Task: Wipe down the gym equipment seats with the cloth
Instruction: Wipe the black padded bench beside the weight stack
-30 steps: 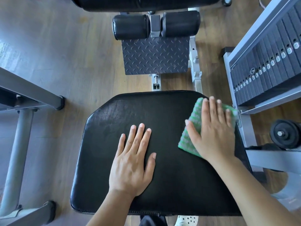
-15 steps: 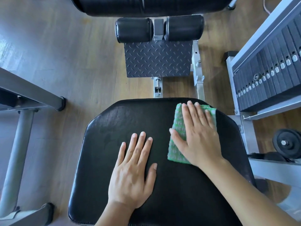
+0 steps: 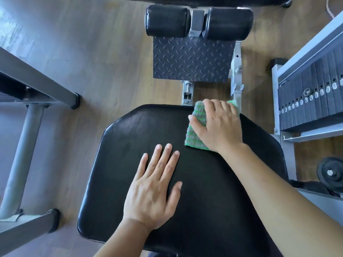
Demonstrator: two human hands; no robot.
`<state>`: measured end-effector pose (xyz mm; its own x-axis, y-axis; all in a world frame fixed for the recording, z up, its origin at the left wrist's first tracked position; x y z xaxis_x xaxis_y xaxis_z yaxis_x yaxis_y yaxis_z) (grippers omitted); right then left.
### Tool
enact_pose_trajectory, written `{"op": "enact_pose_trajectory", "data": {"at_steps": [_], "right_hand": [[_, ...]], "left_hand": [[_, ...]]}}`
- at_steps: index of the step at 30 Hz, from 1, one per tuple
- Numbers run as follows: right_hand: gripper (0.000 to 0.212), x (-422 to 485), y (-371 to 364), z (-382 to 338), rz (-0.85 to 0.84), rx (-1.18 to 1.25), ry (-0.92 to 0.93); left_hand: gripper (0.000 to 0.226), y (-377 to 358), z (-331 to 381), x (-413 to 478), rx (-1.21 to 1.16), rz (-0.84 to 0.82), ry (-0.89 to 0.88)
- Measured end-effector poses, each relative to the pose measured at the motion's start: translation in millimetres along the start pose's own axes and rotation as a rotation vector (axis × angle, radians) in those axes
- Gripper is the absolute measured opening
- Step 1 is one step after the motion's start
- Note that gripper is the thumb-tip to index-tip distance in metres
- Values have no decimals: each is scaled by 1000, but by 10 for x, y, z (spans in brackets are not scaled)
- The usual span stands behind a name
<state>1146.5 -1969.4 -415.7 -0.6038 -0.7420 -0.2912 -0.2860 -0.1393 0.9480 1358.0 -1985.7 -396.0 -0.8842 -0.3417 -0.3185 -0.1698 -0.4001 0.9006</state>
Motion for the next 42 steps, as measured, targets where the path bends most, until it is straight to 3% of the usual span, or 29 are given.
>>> {"op": "enact_pose_trajectory", "data": {"at_steps": [9, 17, 23, 26, 33, 36, 42], "right_hand": [[64, -105, 108, 627, 4, 3, -291], [64, 112, -6, -216, -1, -50, 3], [73, -146, 66, 574, 39, -30, -198], [76, -199, 69, 619, 20, -33, -255], [72, -2, 1, -9, 9, -69, -94], [72, -116, -18, 76, 27, -24, -25], [79, -573, -6, 651, 19, 9, -172]], "left_hand": [[60, -9, -7, -12, -1, 11, 6], [60, -20, -7, -18, 10, 17, 10], [60, -23, -4, -26, 1, 18, 15], [60, -20, -11, -25, 3, 19, 18], [60, -8, -4, -25, 9, 29, 18], [60, -12, 0, -27, -1, 27, 14], [62, -12, 0, -17, 1, 15, 18]]}}
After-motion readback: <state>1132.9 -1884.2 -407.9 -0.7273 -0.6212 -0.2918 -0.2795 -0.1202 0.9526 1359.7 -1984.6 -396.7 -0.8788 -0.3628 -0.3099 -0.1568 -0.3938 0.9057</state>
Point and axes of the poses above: each hand's wrist, its own x-axis towards the middle knuckle, its own y-axis out of the back of the hand, z = x × y, the point moved 6 cm from there along x, towards the middle knuckle, and after that the axes turned 13 degrees about -z, right-handed, at the moved point
